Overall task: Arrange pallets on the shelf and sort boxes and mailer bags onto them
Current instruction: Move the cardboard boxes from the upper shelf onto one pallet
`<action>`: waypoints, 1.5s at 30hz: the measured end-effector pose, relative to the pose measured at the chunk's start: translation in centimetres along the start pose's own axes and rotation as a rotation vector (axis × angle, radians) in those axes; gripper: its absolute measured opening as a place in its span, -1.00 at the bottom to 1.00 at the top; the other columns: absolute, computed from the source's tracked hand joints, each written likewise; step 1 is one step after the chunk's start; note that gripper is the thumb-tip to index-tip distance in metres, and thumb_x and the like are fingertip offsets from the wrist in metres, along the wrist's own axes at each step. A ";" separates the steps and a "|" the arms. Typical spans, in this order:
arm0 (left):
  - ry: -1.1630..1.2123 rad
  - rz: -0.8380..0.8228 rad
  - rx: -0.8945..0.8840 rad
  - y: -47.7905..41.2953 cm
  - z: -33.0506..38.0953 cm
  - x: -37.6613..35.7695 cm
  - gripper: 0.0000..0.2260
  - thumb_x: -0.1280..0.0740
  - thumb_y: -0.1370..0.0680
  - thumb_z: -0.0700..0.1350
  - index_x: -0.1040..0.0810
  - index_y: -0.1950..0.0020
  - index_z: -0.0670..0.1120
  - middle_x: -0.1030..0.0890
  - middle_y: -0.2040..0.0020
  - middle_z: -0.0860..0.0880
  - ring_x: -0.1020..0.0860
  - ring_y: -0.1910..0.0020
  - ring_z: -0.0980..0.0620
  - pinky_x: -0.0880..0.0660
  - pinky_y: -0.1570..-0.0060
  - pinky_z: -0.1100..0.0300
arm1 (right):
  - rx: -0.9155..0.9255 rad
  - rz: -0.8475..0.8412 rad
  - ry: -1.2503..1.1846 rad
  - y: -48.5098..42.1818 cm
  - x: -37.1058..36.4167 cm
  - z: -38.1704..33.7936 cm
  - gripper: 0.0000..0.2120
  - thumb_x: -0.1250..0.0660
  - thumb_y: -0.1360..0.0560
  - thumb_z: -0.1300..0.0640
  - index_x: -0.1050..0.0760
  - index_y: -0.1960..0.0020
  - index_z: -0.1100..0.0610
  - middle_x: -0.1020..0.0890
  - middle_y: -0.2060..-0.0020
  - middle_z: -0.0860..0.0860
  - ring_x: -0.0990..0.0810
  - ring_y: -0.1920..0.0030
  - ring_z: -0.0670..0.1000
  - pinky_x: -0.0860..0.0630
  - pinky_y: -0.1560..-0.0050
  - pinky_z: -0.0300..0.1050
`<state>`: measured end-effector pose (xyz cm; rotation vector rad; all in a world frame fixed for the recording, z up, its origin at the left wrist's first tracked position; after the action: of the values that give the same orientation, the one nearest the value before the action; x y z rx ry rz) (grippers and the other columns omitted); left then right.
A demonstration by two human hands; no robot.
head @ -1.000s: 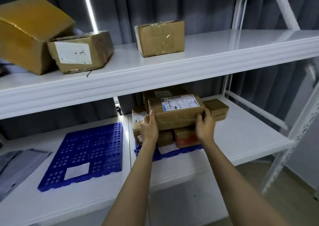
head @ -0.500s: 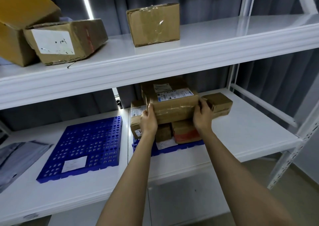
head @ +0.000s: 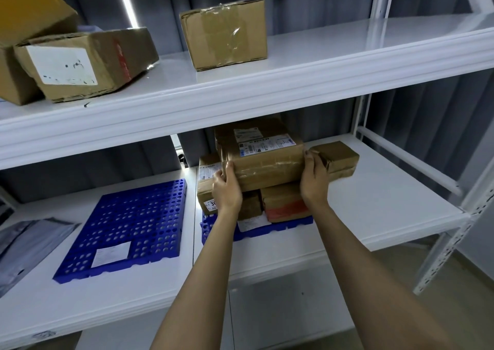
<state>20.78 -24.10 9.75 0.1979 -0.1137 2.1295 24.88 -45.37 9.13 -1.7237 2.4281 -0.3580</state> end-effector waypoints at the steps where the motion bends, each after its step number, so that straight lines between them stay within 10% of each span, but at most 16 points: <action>1: 0.004 0.009 -0.002 0.1 -0.1 0.0 -0.48 -0.04 -0.63 0.19 -0.29 -0.45 -0.13 -0.45 -0.34 -0.14 -0.42 -0.26 -0.07 -0.31 -0.06 0.13 | -0.004 0.000 -0.012 0.0 0.0 0.1 -0.61 0.00 -0.67 -0.01 -0.45 -0.30 0.16 -0.54 -0.07 -0.02 -0.48 -0.12 -0.04 -0.31 -0.12 -0.20; 16: -0.058 0.018 -0.109 0.9 -0.7 -0.4 -0.48 -0.14 -0.63 0.12 -0.20 -0.52 -0.09 -0.39 -0.43 -0.11 -0.37 -0.38 -0.11 -0.37 -0.24 0.07 | -0.007 -0.023 0.035 0.2 0.2 1.0 -0.60 -0.02 -0.65 -0.08 -0.46 -0.28 0.13 -0.56 -0.08 0.01 -0.51 -0.14 0.03 -0.43 -0.18 -0.05; 26: -0.484 0.071 -0.551 4.3 -0.7 0.0 -0.28 -0.29 -0.53 0.12 0.00 -0.57 -0.01 -0.20 -0.53 -0.07 -0.18 -0.48 -0.08 -0.21 -0.40 -0.05 | 0.202 0.027 0.196 1.9 0.9 0.6 -0.54 -0.19 -0.61 0.09 -0.24 -0.48 0.15 -0.43 -0.37 0.10 -0.42 -0.35 0.10 -0.42 -0.33 0.11; 45: -0.600 0.052 -0.575 5.4 -1.2 -0.1 -0.22 -0.29 -0.52 0.17 0.05 -0.58 -0.04 -0.08 -0.57 -0.08 -0.09 -0.54 -0.07 -0.02 -0.43 0.02 | 0.281 0.017 0.312 3.4 0.4 0.1 -0.46 -0.26 -0.54 0.19 -0.21 -0.49 0.13 -0.42 -0.38 0.10 -0.40 -0.36 0.10 -0.41 -0.33 0.10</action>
<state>16.19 -26.93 8.56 0.4836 -1.0698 1.9339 21.70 -44.66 8.15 -1.6241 2.4395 -0.9802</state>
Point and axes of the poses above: each hand's wrist, its own y-axis away from the middle knuckle, its own x-axis out of the back of the hand, z = x × y, the point moved 6 cm from there along -y, towards the middle knuckle
